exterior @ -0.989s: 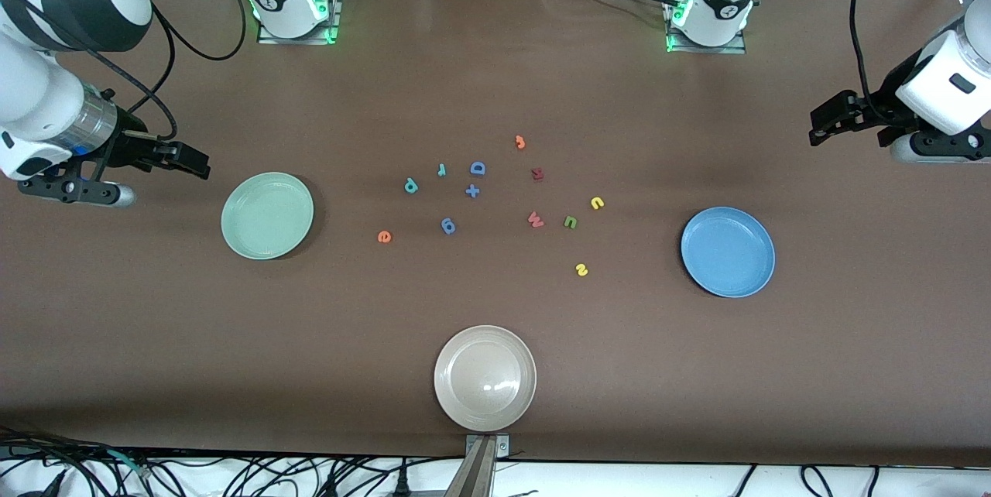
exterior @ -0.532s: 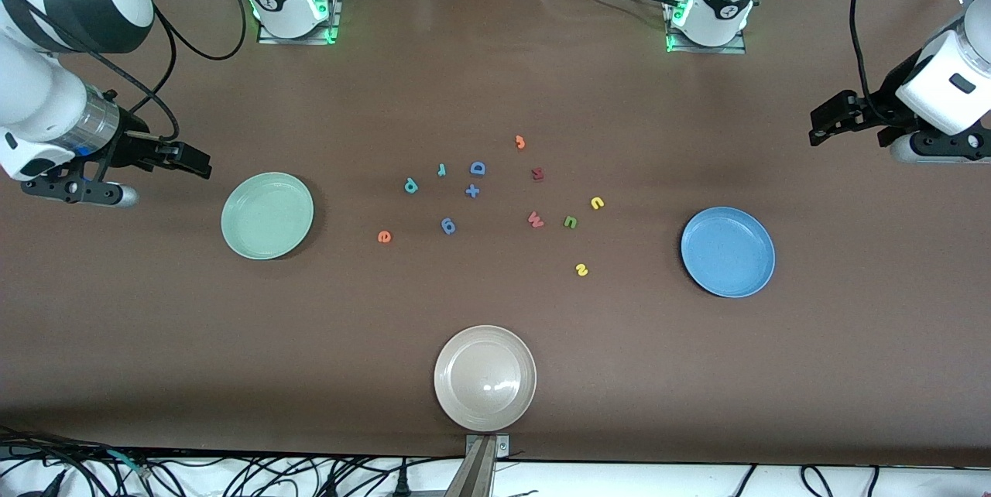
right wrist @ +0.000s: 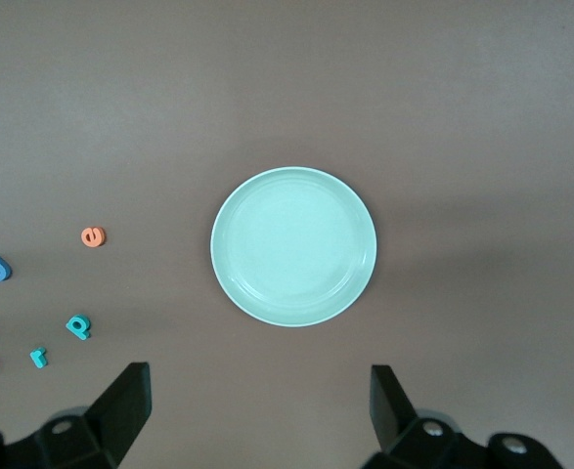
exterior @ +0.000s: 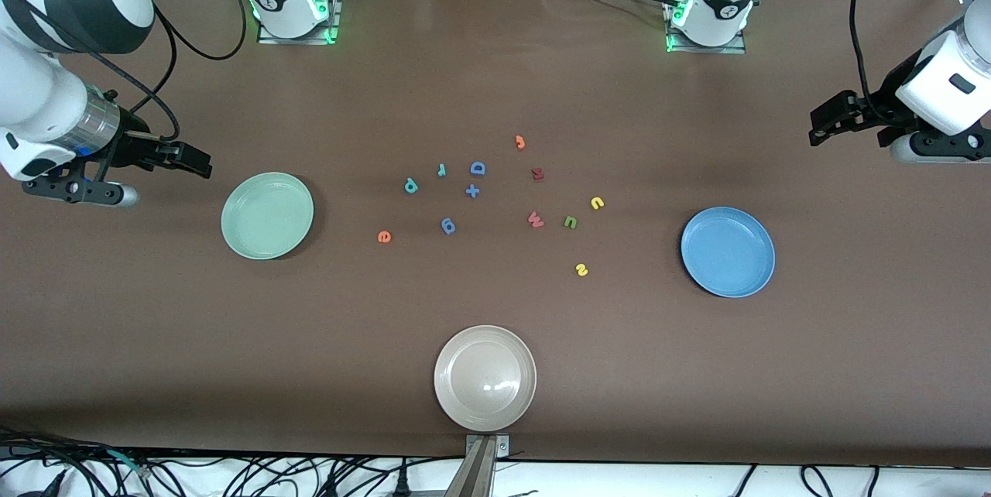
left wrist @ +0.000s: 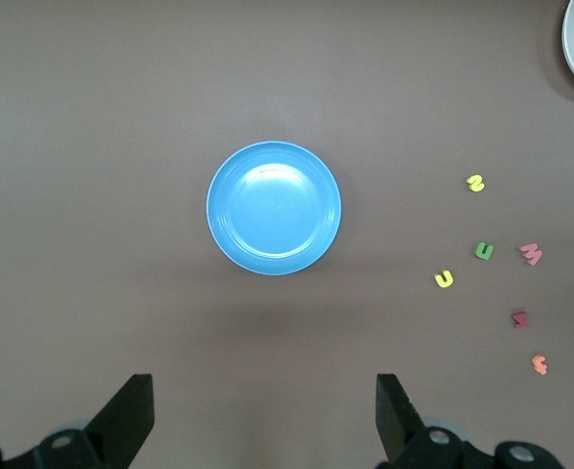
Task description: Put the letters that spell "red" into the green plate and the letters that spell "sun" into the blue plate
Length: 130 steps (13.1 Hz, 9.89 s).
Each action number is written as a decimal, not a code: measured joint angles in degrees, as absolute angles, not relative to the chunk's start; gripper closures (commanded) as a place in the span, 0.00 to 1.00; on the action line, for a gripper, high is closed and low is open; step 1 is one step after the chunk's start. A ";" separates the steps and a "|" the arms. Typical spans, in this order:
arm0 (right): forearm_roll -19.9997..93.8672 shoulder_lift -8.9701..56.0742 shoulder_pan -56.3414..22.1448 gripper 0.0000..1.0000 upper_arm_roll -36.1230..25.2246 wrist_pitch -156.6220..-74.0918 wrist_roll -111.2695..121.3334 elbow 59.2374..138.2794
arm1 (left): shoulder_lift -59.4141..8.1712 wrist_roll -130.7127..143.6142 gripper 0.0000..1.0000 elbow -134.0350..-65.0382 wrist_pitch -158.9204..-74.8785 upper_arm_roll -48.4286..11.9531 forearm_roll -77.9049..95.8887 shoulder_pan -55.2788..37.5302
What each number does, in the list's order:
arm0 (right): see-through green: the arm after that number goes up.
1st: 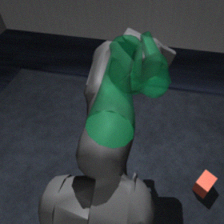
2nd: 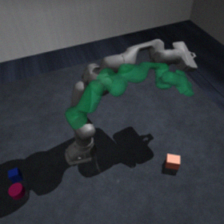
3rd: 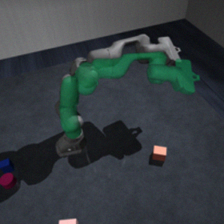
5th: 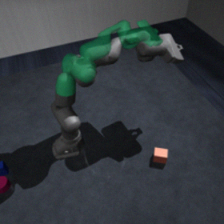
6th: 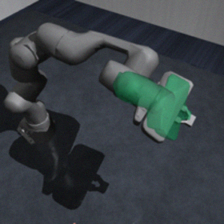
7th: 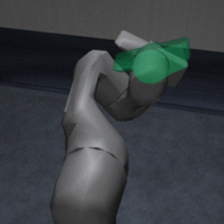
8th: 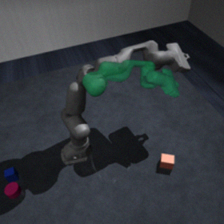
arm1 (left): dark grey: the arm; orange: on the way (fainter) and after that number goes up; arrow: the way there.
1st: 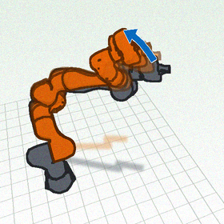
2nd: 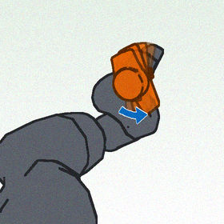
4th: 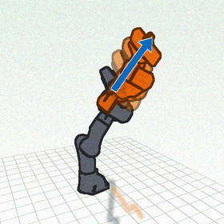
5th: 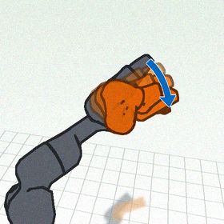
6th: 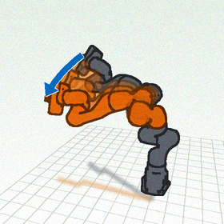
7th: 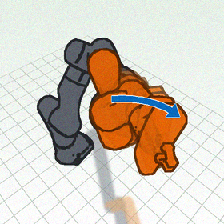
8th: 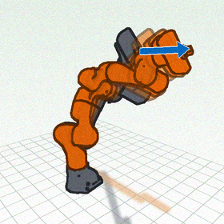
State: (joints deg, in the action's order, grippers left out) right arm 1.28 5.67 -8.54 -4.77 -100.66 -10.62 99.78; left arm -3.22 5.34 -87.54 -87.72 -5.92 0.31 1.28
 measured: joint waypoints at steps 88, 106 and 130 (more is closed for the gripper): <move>11.00 17.57 -39.00 1.00 -23.58 -116.18 -33.57 114.59 | -37.16 -2.62 0.97 -87.53 -107.91 -5.05 -5.00 -3.83; 19.11 27.84 -32.03 0.42 -31.01 -126.84 1.44 121.57 | -29.29 4.94 0.00 -99.34 -119.36 -15.26 -5.00 -4.72; 19.61 35.68 -37.21 0.05 -17.28 -133.28 -27.43 102.78 | -41.04 24.43 0.54 -100.56 -135.06 -15.89 -12.90 -20.02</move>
